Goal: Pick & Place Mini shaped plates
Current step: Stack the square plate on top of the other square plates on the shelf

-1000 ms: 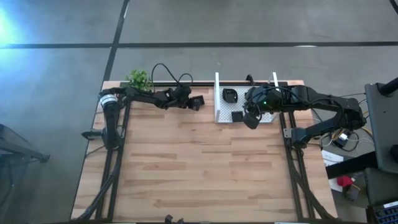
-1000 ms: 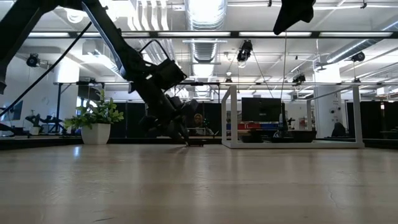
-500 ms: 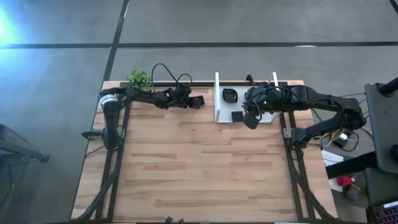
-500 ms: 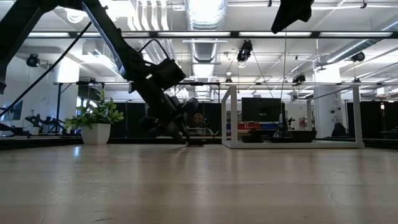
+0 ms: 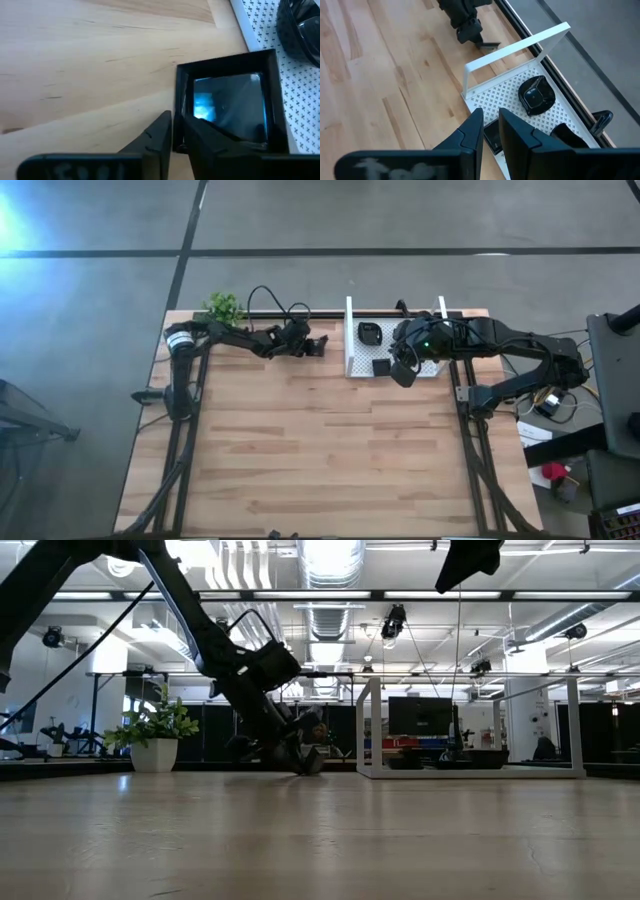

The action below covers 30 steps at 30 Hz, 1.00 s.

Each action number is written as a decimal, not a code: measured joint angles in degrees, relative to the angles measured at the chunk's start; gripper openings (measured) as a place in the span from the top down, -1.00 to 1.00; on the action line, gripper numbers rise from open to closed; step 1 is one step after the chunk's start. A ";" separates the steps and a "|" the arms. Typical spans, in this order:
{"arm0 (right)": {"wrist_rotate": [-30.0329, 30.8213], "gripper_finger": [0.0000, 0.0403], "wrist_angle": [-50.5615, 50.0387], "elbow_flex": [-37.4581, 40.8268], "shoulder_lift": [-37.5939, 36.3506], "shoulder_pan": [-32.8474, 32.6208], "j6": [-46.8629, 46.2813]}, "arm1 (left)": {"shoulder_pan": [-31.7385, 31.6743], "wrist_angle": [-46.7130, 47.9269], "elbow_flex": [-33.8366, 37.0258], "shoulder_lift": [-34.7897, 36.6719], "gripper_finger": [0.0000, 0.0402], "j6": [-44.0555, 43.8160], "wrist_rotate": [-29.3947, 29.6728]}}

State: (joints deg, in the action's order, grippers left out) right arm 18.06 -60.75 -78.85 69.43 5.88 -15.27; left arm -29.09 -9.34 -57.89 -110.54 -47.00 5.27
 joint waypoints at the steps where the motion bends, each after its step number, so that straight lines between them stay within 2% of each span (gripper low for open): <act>1: 0.00 0.72 0.00 0.00 0.00 0.01 0.00 | 0.01 -0.08 0.00 0.00 0.69 0.02 0.12; 7: 0.00 0.72 0.00 0.00 0.00 0.01 -0.10 | 0.01 -0.18 0.00 0.16 0.97 2.06 0.18; 30: 0.02 0.72 0.07 0.00 0.00 0.01 -0.12 | 0.16 0.09 0.04 2.86 1.00 7.99 -0.86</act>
State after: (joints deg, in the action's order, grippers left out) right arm 18.09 -60.68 -78.85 69.43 5.89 -15.40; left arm -28.93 -9.24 -57.84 -107.68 -39.01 4.41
